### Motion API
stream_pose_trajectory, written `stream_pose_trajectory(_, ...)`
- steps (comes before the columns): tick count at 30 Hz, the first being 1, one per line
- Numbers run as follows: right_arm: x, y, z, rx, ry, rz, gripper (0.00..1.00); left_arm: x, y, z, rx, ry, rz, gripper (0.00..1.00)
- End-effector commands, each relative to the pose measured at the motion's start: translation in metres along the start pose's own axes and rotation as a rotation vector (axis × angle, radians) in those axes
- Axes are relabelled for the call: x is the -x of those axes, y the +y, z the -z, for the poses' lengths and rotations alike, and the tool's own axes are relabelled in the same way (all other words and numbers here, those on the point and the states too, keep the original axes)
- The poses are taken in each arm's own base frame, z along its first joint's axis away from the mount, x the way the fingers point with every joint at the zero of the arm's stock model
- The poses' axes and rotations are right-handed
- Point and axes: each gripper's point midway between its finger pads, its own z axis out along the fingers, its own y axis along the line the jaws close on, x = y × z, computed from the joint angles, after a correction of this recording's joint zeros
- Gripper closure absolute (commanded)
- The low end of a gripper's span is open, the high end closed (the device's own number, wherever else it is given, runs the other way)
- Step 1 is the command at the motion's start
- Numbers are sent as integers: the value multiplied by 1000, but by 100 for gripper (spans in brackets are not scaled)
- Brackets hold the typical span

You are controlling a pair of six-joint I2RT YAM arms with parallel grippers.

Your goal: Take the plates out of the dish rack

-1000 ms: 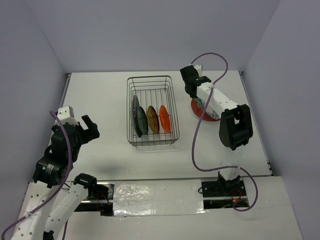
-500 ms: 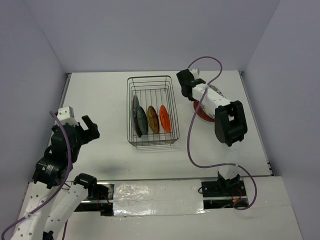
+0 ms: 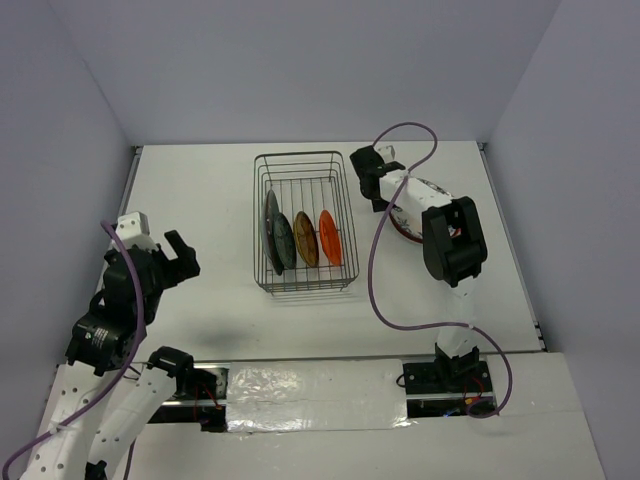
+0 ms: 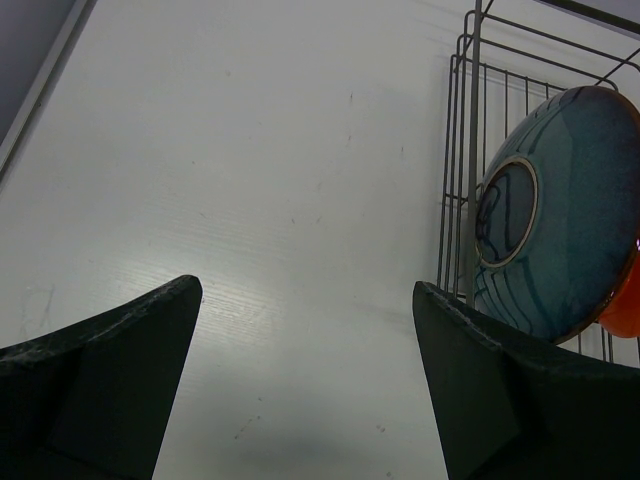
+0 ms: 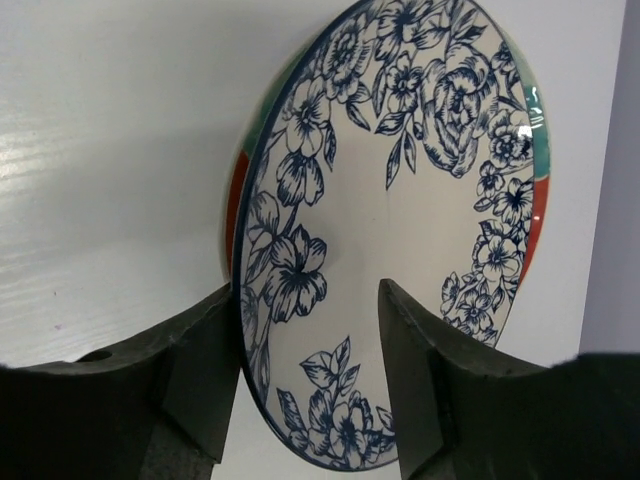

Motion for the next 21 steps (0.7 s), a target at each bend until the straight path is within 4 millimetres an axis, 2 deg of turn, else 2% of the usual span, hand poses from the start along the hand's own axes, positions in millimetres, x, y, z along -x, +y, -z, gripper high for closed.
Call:
stream_pose_trajectory(1,3,-5,-1,-40,-4,-3,37,8,-5,-2,-13,-30,16,0)
stream_pose_trajectory(7,-2,0,3,16,18,-8,26,8,-6,-3,-14,-27,12,0)
stream_pose_trajectory(14,-20,15,-4,148,81,-35,25,8,-6,-2,-15,-30,14,0)
stream_pose_trajectory(21,-24,18,-7,252,114,-93,25,9,-6,-1,-16,-33,16,0)
